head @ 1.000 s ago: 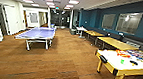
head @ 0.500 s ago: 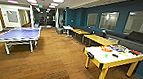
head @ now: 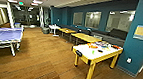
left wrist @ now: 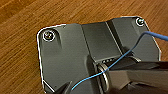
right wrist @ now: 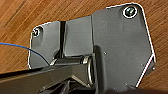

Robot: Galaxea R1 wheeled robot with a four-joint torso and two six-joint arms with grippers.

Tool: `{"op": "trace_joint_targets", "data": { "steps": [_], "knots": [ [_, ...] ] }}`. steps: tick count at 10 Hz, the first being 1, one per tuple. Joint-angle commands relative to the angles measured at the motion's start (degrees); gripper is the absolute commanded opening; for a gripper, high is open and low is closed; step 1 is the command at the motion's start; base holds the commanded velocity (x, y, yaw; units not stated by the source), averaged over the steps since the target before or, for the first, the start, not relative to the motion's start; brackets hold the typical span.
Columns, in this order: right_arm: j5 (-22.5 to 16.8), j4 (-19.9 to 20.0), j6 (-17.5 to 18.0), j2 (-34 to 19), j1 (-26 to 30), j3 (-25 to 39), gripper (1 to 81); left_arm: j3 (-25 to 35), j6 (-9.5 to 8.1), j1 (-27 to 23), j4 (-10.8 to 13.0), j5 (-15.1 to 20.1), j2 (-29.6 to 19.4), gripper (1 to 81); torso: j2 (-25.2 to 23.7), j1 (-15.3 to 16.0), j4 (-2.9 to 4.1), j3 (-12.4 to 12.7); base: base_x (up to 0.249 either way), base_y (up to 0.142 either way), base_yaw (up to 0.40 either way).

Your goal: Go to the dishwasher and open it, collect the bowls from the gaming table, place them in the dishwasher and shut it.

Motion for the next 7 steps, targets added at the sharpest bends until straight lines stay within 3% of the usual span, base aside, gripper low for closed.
{"op": "trace_joint_targets", "data": {
  "steps": [1,7],
  "knots": [
    [-2.6,-0.4,-0.2,0.5,3.0,0.3,81.1,0.0,0.25,-2.9,0.2,2.8,0.1,81.1,0.0,0.0,0.00,0.0,0.000,0.000,-0.397],
    [-2.6,-0.4,-0.2,0.6,3.0,0.3,81.1,0.0,0.25,-2.9,-0.1,2.8,0.1,81.1,0.0,0.0,0.00,0.0,0.000,0.000,-0.389]
  ]
}}
